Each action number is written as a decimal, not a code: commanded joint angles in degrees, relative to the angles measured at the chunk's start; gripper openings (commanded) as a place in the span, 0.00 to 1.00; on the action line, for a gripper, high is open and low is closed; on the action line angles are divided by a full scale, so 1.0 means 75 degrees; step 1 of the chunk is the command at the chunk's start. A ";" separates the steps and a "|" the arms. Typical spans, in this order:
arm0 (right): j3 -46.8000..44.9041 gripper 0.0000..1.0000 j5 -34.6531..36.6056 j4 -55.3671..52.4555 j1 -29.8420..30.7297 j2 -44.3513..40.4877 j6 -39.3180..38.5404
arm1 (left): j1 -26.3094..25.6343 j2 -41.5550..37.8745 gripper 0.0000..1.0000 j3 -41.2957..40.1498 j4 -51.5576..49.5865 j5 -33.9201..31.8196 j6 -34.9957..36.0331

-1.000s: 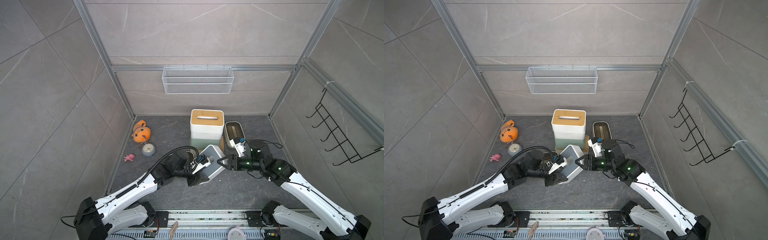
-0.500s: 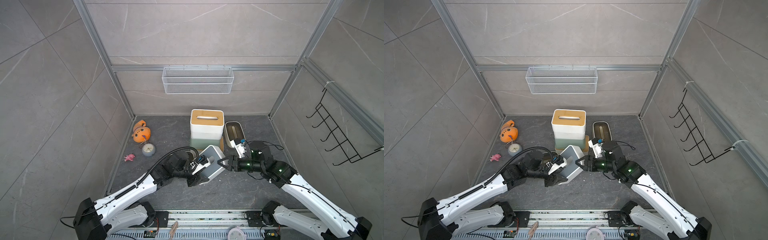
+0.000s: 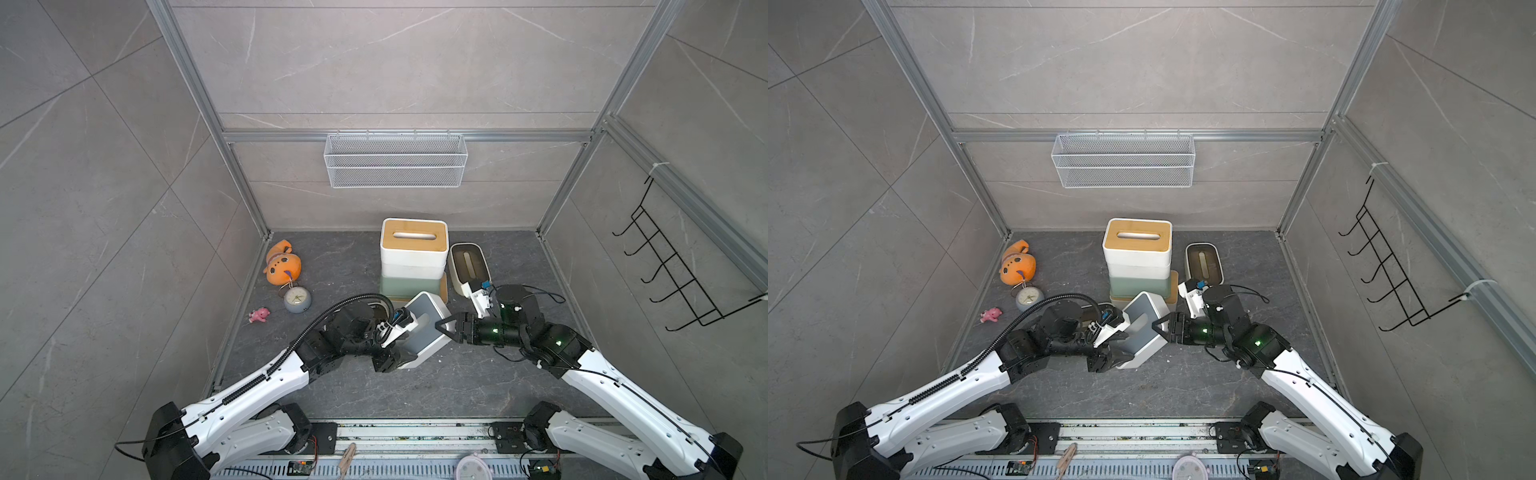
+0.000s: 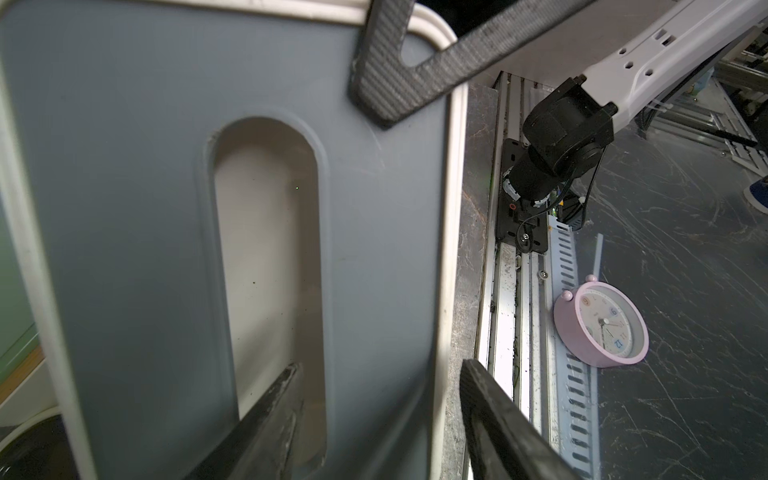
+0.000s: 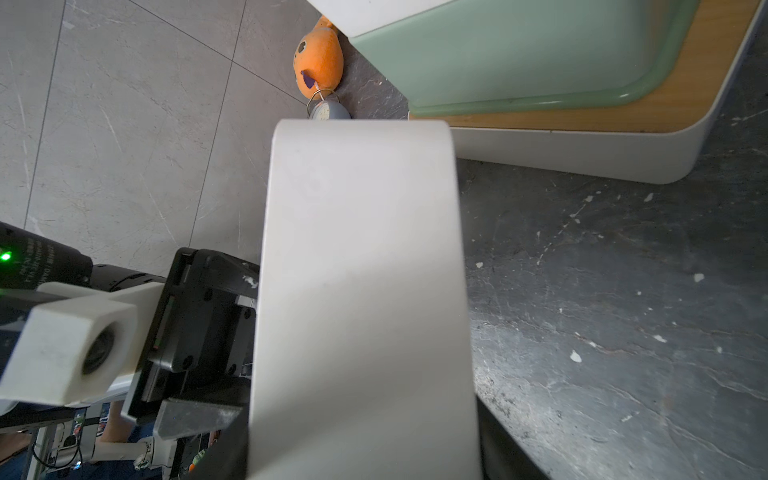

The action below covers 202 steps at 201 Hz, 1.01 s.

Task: Stack the tissue boxes
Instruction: Place the tissue box at the tissue box.

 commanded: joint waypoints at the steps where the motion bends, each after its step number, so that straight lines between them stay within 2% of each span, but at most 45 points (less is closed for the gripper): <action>1: 0.0027 0.54 0.0046 0.0484 0.0074 -0.0038 0.0118 | 0.0010 -0.0297 0.65 0.0083 0.0267 -0.0020 -0.0147; 53: 0.0313 0.54 0.0326 0.0372 0.0121 -0.0191 0.0097 | 0.0010 -0.1729 0.71 -0.0272 0.1132 -0.1193 -0.0445; 68: 0.0407 0.54 0.0352 0.0365 0.0128 -0.0230 0.0127 | 0.0010 -0.2317 0.79 -0.0491 0.1552 -0.1794 -0.0619; 76: 0.0477 0.54 0.0362 0.0365 0.0133 -0.0248 0.0128 | 0.0010 -0.2604 0.98 -0.0547 0.1657 -0.2165 -0.0712; 79: 0.0507 0.54 0.0373 0.0356 0.0133 -0.0253 0.0136 | 0.0010 -0.2703 1.00 -0.0558 0.1678 -0.2295 -0.0748; 144: 0.1635 0.53 0.0649 0.0937 0.0156 -0.0238 0.0516 | 0.0011 -0.4295 1.00 -0.0491 0.0832 -0.5895 -0.1273; 169: 0.2220 0.53 0.0723 0.1327 0.0156 0.0092 0.0791 | 0.0010 -0.4980 1.00 -0.0568 0.0617 -0.5774 -0.1217; 202: 0.2968 0.53 0.0942 0.2110 0.0168 0.0666 0.1284 | 0.0014 -0.5585 1.00 -0.0932 0.0725 -0.6296 -0.1221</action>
